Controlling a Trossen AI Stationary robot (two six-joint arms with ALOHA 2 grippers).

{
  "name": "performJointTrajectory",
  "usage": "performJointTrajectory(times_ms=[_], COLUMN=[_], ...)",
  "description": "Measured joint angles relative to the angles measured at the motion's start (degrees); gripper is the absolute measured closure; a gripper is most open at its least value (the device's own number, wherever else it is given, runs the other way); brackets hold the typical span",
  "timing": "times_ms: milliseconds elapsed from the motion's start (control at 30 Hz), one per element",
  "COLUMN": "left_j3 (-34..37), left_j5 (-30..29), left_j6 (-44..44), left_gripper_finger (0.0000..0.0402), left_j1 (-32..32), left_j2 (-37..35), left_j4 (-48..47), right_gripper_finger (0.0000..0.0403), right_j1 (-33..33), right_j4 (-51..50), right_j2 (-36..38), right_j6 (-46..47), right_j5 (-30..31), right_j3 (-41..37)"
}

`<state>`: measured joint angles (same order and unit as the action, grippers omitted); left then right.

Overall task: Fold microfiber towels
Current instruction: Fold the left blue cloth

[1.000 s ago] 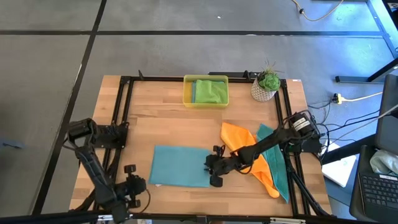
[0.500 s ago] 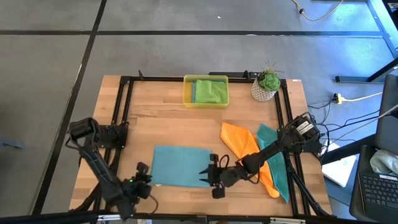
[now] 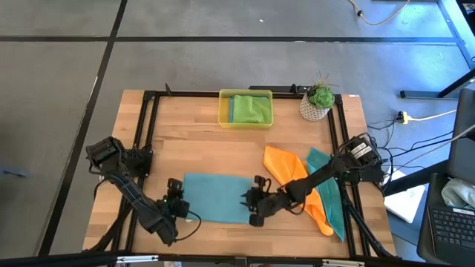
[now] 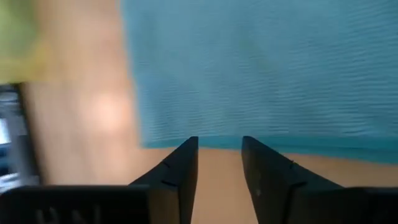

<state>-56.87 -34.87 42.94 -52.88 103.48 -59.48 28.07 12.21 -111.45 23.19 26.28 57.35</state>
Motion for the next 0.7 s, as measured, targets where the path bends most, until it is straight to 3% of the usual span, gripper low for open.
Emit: performJointTrajectory(times_ms=[133,233,400,700], left_j3=[-0.91,0.07,3.99,5.81], left_j5=[-7.12,-9.81,-3.98,-0.37], left_j6=[0.34,-1.07,-6.92,-0.32], left_gripper_finger=[0.0287,0.0287,0.0288,0.0288], left_j1=[0.52,1.85,4.09,4.73], left_j2=[-0.1,-0.15,-0.15,-0.48], left_j4=[-2.61,4.23,18.23,20.36], right_gripper_finger=[0.03,0.0321,0.0354,0.0393], right_j1=[-2.78,-4.59,-6.1,-7.96], right_j4=[0.61,0.69,0.42,-1.22], right_j2=[-0.4,-1.82,-4.12,-4.23], right_j6=[-1.16,-1.21,-2.38,-7.39], right_j5=[-0.81,-3.57,-7.89,-8.58], right_j3=[0.13,0.12,0.12,0.28])
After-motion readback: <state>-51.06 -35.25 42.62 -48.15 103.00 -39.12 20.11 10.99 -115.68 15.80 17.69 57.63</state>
